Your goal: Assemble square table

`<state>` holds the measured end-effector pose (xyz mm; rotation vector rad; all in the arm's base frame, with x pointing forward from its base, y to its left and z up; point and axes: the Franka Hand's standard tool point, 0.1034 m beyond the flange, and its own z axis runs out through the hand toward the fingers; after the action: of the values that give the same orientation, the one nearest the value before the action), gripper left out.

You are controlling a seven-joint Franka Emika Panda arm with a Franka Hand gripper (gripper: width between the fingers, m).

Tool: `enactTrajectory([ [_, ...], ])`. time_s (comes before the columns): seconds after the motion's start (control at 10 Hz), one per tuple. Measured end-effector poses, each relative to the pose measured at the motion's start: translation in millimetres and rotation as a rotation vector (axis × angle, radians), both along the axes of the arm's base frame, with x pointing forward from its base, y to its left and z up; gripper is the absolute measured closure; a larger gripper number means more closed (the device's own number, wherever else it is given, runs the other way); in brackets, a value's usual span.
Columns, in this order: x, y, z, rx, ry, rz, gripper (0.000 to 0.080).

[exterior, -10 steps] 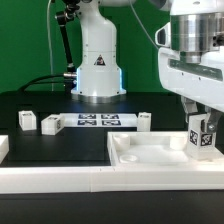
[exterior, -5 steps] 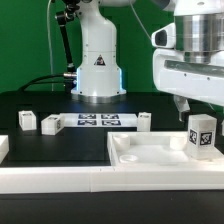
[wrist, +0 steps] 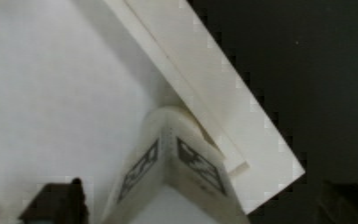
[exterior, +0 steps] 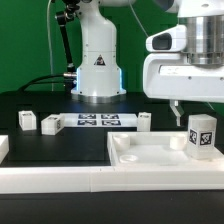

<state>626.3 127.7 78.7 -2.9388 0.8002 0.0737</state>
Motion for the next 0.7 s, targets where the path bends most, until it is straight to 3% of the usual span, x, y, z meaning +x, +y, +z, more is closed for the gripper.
enactTrajectory([
  [0.7,1.0,-3.1,0.3,0.001,-0.052,0.509,0.0151],
])
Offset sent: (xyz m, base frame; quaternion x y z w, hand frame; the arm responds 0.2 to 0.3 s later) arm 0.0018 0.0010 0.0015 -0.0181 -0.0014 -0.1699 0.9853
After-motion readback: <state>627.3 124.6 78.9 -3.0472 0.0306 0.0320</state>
